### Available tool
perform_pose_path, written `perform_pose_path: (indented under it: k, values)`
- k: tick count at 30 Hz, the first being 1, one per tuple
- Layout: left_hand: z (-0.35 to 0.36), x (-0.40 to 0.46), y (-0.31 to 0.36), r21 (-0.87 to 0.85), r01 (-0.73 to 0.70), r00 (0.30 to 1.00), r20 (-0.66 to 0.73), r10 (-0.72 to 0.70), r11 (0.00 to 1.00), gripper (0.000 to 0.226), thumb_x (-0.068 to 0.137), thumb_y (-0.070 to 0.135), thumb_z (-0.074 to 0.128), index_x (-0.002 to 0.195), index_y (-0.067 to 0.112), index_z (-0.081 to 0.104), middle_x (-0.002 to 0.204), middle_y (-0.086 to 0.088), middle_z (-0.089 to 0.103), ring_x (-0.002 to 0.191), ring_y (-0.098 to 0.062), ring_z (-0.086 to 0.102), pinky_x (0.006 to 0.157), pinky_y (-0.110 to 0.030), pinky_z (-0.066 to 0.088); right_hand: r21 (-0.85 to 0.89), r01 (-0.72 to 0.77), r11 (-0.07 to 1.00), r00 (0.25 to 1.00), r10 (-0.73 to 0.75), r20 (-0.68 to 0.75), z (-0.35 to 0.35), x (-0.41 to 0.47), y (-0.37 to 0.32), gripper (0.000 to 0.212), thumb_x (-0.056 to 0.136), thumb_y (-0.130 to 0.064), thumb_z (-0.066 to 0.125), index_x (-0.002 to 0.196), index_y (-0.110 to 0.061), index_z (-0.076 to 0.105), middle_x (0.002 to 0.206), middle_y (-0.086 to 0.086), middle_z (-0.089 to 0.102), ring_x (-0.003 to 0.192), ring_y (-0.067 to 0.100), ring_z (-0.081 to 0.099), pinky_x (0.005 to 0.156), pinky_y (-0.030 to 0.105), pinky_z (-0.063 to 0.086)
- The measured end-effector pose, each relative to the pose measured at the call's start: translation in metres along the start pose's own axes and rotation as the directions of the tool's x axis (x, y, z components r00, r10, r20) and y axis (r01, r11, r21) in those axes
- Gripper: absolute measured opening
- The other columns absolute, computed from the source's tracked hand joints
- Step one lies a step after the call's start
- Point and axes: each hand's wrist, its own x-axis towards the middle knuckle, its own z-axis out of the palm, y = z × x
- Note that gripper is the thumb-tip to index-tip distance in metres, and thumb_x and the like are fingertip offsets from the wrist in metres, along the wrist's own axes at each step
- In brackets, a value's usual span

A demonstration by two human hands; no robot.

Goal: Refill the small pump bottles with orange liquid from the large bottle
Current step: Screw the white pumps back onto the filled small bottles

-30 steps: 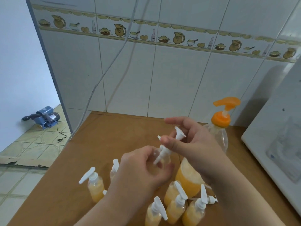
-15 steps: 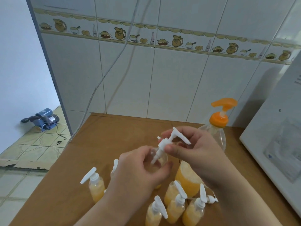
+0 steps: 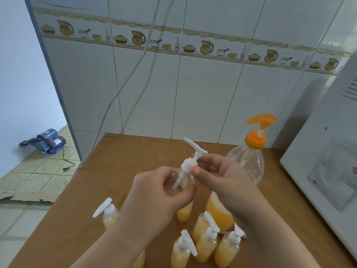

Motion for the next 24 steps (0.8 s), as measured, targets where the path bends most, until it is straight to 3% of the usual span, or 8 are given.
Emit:
perform_pose_path:
  k: [3, 5, 8, 12, 15, 18, 21, 24]
  values:
    - [0.003, 0.001, -0.002, 0.038, -0.012, 0.999, 0.031, 0.011, 0.999, 0.020, 0.071, 0.047, 0.071, 0.071, 0.027, 0.065, 0.063, 0.014, 0.063, 0.060, -0.002, 0.058, 0.053, -0.012, 0.042, 0.219, -0.010, 0.976, 0.999, 0.003, 0.032, -0.001, -0.002, 0.000, 0.028, 0.068, -0.022, 0.071, 0.095, -0.016, 0.073, 0.093, 0.002, 0.073, 0.092, 0.013, 0.068, 0.070, 0.015, 0.052]
    - [0.008, 0.003, -0.007, 0.112, -0.055, 0.998, -0.006, 0.056, 0.992, 0.020, 0.070, 0.047, 0.070, 0.072, 0.029, 0.063, 0.061, 0.014, 0.061, 0.064, -0.002, 0.059, 0.057, -0.010, 0.043, 0.172, 0.009, 0.985, 0.999, -0.001, -0.047, 0.005, -0.003, 0.002, 0.013, 0.077, -0.017, 0.070, 0.089, -0.020, 0.073, 0.089, -0.001, 0.073, 0.090, 0.012, 0.067, 0.069, 0.016, 0.052]
    - [0.013, 0.007, -0.012, 0.268, -0.138, 0.988, -0.028, 0.151, 0.954, 0.020, 0.070, 0.050, 0.064, 0.075, 0.031, 0.058, 0.064, 0.018, 0.056, 0.062, -0.002, 0.056, 0.063, -0.008, 0.042, 0.055, 0.016, 0.998, 0.994, -0.009, -0.113, 0.007, -0.003, 0.002, 0.011, 0.083, -0.017, 0.068, 0.088, -0.026, 0.072, 0.087, -0.007, 0.072, 0.087, 0.007, 0.066, 0.074, 0.018, 0.053]
    - [0.013, 0.009, -0.018, 0.238, -0.125, 0.992, 0.013, 0.125, 0.963, 0.024, 0.071, 0.051, 0.063, 0.078, 0.029, 0.057, 0.069, 0.016, 0.054, 0.074, -0.002, 0.053, 0.065, -0.011, 0.041, 0.104, 0.103, 0.989, 0.991, -0.093, -0.097, 0.001, -0.002, -0.010, 0.016, 0.079, -0.015, 0.072, 0.091, -0.025, 0.069, 0.083, -0.003, 0.071, 0.071, 0.007, 0.065, 0.061, 0.017, 0.052]
    - [0.014, 0.010, -0.024, 0.274, -0.092, 0.995, 0.068, 0.076, 0.957, 0.030, 0.066, 0.058, 0.059, 0.079, 0.032, 0.052, 0.073, 0.015, 0.052, 0.072, -0.002, 0.050, 0.062, -0.017, 0.039, -0.112, 0.222, 0.969, 0.972, -0.229, -0.059, 0.006, 0.001, -0.013, 0.012, 0.082, -0.015, 0.070, 0.083, -0.027, 0.069, 0.072, -0.007, 0.067, 0.060, 0.000, 0.058, 0.057, 0.016, 0.048]
    - [0.007, 0.007, -0.031, 0.295, -0.011, 0.989, 0.147, -0.034, 0.955, 0.040, 0.063, 0.061, 0.067, 0.090, 0.045, 0.041, 0.092, 0.028, 0.047, 0.086, 0.003, 0.047, 0.069, -0.013, 0.034, -0.302, 0.287, 0.909, 0.949, -0.312, -0.040, 0.013, 0.002, -0.008, 0.014, 0.085, -0.014, 0.067, 0.082, -0.028, 0.066, 0.069, -0.013, 0.064, 0.063, -0.005, 0.058, 0.056, 0.010, 0.043]
    - [-0.013, 0.000, -0.044, 0.337, 0.008, 0.979, 0.188, -0.076, 0.941, 0.055, 0.065, 0.050, 0.076, 0.107, 0.052, 0.041, 0.107, 0.036, 0.044, 0.102, 0.012, 0.045, 0.077, -0.006, 0.034, -0.400, 0.303, 0.865, 0.946, -0.324, 0.015, 0.015, 0.002, -0.001, 0.009, 0.085, -0.017, 0.068, 0.084, -0.025, 0.066, 0.072, -0.016, 0.058, 0.066, -0.006, 0.054, 0.055, 0.009, 0.040]
    - [-0.034, -0.007, -0.055, 0.358, 0.013, 0.994, 0.101, -0.052, 0.934, 0.043, 0.073, 0.037, 0.076, 0.102, 0.050, 0.048, 0.105, 0.034, 0.050, 0.102, 0.024, 0.040, 0.074, -0.004, 0.036, -0.467, 0.268, 0.842, 0.962, -0.262, 0.080, 0.025, 0.002, 0.015, 0.004, 0.087, -0.022, 0.064, 0.086, -0.026, 0.064, 0.085, -0.015, 0.057, 0.073, -0.001, 0.053, 0.063, 0.015, 0.045]
